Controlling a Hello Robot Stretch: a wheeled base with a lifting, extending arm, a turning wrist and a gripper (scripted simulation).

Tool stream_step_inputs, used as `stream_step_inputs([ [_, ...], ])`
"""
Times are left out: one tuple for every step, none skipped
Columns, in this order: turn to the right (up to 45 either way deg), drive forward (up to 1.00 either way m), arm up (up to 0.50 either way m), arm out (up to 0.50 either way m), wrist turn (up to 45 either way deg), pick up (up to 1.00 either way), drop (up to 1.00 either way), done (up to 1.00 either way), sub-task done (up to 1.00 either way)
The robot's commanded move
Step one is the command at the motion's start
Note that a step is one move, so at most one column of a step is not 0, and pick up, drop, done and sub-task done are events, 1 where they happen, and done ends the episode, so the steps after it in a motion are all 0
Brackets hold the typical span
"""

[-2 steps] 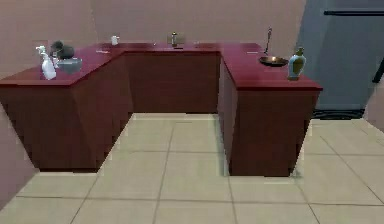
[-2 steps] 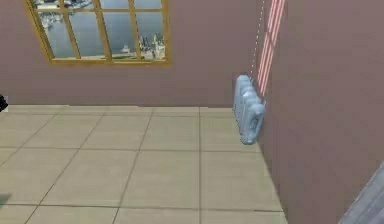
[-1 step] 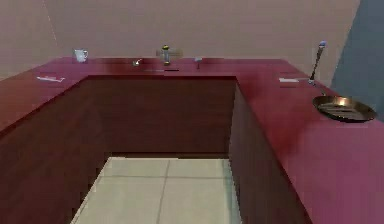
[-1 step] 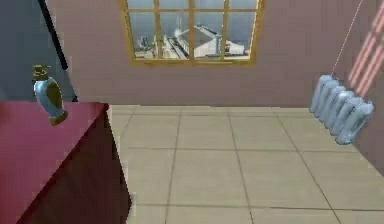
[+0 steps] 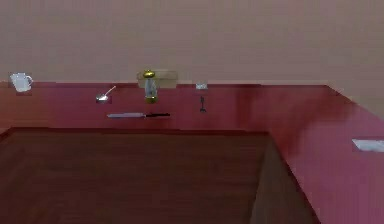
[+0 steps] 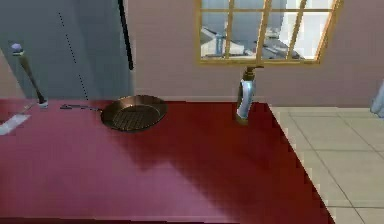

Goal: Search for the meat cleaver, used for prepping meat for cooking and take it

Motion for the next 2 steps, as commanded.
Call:
stream_step_inputs([
  [-33.0, 0.00, 0.00, 0.00, 0.0, 0.00, 0.00, 0.00, 0.00],
  [-45.0, 0.00, 0.00, 0.00, 0.0, 0.00, 0.00, 0.00, 0.00],
])
